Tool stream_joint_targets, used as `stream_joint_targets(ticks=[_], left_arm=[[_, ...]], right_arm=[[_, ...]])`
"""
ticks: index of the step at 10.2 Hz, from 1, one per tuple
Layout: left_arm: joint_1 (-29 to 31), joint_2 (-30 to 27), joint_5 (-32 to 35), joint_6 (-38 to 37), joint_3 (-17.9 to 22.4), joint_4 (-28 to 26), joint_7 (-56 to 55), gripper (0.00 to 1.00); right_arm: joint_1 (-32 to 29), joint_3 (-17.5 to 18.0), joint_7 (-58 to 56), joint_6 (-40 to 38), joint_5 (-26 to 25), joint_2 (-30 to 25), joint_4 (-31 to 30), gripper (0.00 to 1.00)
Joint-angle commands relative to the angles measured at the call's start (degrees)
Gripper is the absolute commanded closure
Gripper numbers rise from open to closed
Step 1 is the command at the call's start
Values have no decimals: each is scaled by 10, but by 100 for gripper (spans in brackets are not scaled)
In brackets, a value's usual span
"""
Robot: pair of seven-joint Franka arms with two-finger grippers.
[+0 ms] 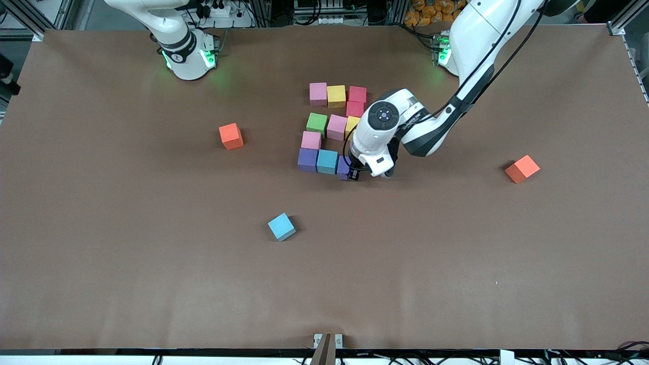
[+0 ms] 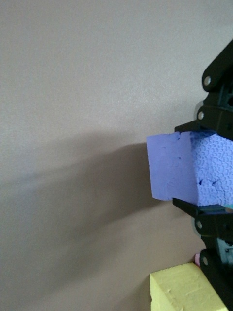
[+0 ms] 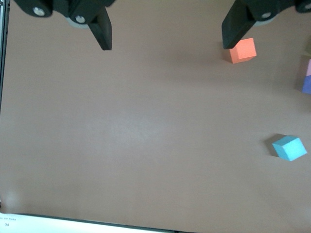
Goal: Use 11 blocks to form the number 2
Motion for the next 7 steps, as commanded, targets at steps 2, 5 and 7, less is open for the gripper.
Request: stream_joint_targets(ticks=[2, 5, 7], left_arm=[[14, -28, 8, 53, -13, -59, 9, 100], [14, -23, 8, 76, -13, -70, 8, 100], [14, -20, 8, 80, -13, -70, 8, 100]], right_arm=[[-3, 4, 49, -25, 32, 62, 76, 0], [-2, 4, 87, -27, 42, 63, 64, 0], [-7, 36, 92, -35, 43, 64, 57, 0]])
